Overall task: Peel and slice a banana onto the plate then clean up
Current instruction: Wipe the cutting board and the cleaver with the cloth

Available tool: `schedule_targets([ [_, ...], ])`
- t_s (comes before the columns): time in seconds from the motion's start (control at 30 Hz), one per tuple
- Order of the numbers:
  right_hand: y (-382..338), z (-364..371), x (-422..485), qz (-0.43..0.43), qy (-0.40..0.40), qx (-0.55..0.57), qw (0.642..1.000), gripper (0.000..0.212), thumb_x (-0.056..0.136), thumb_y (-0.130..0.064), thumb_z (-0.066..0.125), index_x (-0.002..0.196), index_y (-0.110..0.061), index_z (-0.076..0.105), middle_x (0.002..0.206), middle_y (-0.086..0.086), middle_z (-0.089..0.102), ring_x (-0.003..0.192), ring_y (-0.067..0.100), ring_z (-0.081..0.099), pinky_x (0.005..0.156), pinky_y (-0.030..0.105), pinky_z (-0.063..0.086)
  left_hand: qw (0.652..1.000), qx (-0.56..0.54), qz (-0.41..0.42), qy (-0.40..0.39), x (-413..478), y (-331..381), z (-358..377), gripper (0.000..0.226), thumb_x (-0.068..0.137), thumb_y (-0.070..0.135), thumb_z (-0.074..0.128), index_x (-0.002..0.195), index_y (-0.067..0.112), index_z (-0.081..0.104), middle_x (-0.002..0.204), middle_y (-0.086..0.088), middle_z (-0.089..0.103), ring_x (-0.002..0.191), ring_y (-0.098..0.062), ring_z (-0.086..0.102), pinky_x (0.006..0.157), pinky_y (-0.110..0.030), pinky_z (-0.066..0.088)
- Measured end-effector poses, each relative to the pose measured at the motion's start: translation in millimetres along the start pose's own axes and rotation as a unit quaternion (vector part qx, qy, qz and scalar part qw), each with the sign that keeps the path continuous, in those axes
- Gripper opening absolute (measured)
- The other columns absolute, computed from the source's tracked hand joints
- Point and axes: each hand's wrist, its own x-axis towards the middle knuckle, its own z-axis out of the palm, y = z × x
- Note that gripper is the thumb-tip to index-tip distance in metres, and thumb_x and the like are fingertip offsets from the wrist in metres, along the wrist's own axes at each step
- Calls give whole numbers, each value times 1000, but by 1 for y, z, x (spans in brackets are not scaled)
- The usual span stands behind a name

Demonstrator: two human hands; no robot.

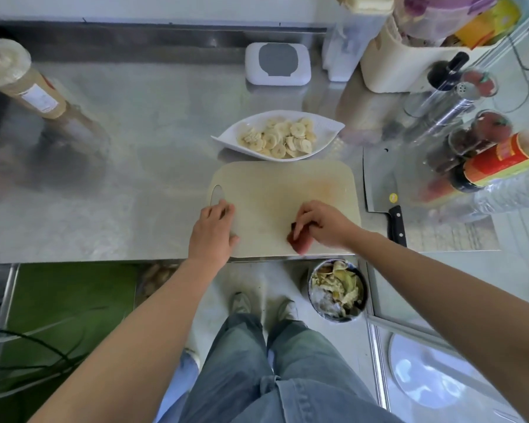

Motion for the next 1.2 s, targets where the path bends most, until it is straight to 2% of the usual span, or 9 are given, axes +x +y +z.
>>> schedule_targets([
  [0.07,-5,1,16,-3,84,16,996,47,76,7,44,103,-16,74,109,9,57,105,25,47,100,34,36,1000,6,-2,-11,0,2,-2,72,87,34,63,145,11,28,151,-7,26,128,-29,30,102,-37,36],
  [0.17,-20,26,32,-55,61,-15,996,49,82,2,43,119,-18,68,121,17,55,108,34,47,98,39,34,1000,16,-6,-25,0,3,-2,78,84,41,65,144,11,26,150,-8,25,127,-30,31,99,-37,36],
  [0.4,5,5,-32,-20,-80,-9,997,42,73,12,51,80,-20,78,101,-1,59,99,17,50,96,37,41,999,31,-1,-27,3,2,-3,77,81,42,68,140,11,30,146,-8,29,122,-30,34,95,-38,41],
  [0.47,8,-7,-30,22,-22,32,999,47,71,15,46,84,-16,78,98,1,56,96,16,50,95,34,42,999,32,-3,-33,4,3,-5,82,77,49,70,138,11,31,144,-9,30,119,-31,35,94,-39,41],
  [0.6,32,-27,2,127,242,28,962,58,74,15,43,119,-13,67,116,16,50,112,27,42,97,24,30,998,51,-8,-41,3,10,-4,105,59,66,74,137,9,32,140,-8,32,118,-30,35,94,-39,41],
  [0.73,43,-10,10,178,215,-24,960,61,78,11,46,132,-14,56,130,20,44,117,39,39,105,37,33,997,72,-14,-32,4,14,-2,110,55,68,75,136,8,32,137,-9,34,116,-29,37,92,-37,42],
  [1.0,15,9,-40,49,59,93,993,49,74,12,47,100,-18,75,103,0,54,94,17,53,84,14,38,996,83,-3,-38,4,14,-5,108,56,67,75,136,7,32,135,-9,35,114,-28,38,92,-37,44],
  [1.1,28,-15,-30,116,180,93,972,54,78,10,45,115,-21,68,114,5,51,98,20,52,84,29,47,996,79,-7,-43,5,15,-6,109,55,66,77,136,7,32,134,-9,35,115,-28,37,92,-37,45],
  [1.2,44,-18,-23,178,226,29,957,61,80,11,45,133,-16,56,130,13,44,121,30,39,104,32,33,995,87,-9,-50,5,17,-6,111,56,66,76,137,5,30,134,-10,34,116,-28,37,92,-37,44],
])
